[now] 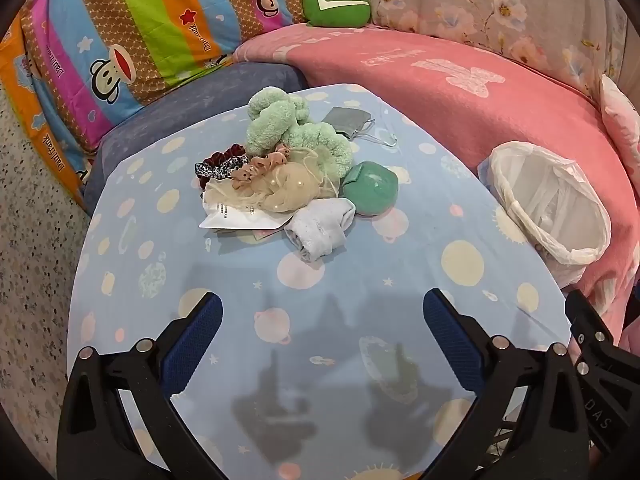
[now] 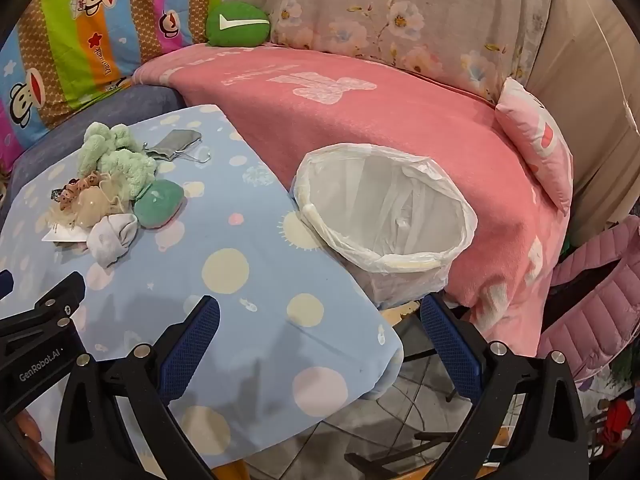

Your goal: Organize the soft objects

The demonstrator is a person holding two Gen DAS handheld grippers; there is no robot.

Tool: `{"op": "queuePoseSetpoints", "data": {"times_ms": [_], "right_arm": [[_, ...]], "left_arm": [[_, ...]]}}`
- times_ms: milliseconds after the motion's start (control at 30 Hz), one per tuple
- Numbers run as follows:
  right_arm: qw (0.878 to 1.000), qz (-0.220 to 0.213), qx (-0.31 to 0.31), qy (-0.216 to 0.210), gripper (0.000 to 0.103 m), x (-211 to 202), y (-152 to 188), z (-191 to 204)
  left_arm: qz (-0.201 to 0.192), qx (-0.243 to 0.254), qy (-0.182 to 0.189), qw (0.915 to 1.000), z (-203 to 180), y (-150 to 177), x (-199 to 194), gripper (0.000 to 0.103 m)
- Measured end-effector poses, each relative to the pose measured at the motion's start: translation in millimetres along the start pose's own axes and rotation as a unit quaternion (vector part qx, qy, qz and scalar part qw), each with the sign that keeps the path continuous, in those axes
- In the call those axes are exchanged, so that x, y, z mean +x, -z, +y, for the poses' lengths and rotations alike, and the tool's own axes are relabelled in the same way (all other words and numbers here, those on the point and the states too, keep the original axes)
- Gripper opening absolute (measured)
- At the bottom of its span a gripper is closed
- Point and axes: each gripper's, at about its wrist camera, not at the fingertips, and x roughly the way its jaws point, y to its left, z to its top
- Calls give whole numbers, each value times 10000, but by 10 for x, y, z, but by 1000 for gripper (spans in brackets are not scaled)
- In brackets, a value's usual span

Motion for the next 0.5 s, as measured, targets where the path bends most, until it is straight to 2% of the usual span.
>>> {"op": "queuePoseSetpoints", "data": {"times_ms": [500], "right_arm": [[10000,-5,25,10,96,-23,3,21]], "left_arm": [[15,70,75,9999,-39,-23,50,96]]}}
